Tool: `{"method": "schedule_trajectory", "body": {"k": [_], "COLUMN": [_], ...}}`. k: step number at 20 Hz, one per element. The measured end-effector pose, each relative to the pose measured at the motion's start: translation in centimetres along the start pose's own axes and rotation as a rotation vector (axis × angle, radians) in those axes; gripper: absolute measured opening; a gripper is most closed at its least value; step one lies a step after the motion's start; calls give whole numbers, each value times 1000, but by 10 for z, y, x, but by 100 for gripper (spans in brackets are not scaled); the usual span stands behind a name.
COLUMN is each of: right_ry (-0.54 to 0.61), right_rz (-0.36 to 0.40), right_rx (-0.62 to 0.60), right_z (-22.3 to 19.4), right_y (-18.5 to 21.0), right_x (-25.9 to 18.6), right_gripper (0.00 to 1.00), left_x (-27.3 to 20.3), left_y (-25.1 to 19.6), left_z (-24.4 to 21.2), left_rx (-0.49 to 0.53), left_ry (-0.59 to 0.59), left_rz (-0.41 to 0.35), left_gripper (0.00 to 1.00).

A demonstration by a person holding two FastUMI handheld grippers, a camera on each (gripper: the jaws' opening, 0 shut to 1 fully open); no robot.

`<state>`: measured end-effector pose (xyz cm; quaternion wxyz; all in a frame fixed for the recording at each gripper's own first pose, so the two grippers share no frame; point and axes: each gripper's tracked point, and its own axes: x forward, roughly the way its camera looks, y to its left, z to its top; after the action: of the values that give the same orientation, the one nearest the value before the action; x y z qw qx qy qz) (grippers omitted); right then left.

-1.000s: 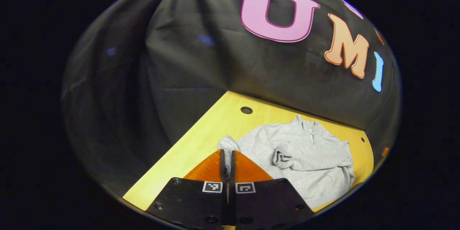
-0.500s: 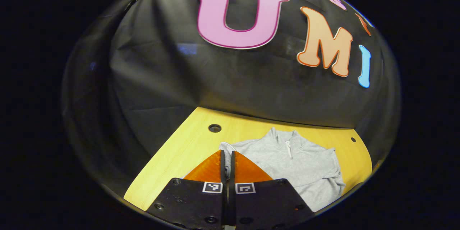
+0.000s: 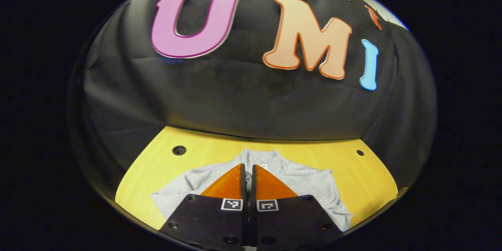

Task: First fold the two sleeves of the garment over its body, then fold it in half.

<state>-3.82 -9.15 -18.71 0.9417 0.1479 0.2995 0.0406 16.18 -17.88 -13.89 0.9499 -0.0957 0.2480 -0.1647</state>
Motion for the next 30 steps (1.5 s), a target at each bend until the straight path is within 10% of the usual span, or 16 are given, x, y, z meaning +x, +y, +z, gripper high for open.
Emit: {"method": "schedule_trajectory", "body": {"k": [10, 21, 23, 25, 30], "right_ry": [8, 15, 17, 20, 19], "right_rz": [-60, -104, -101, -95, -57], "right_rx": [21, 39, 34, 31, 24], "right_z": [-13, -18, -19, -20, -17], "right_y": [-53, -84, -83, -82, -57], "right_x": [-25, -30, -29, -27, -7], "right_gripper": [98, 98, 98, 98, 98], "left_x": [43, 87, 84, 68, 37], "left_y": [-141, -187, -198, -184, -139], "left_z": [-20, -85, -86, -70, -52], "left_rx": [106, 172, 137, 153, 143], "left_ry": [52, 158, 149, 114, 35], "left_rz": [-158, -128, -163, -148, -67], "left_gripper": [0, 1, 19, 100, 93]}}
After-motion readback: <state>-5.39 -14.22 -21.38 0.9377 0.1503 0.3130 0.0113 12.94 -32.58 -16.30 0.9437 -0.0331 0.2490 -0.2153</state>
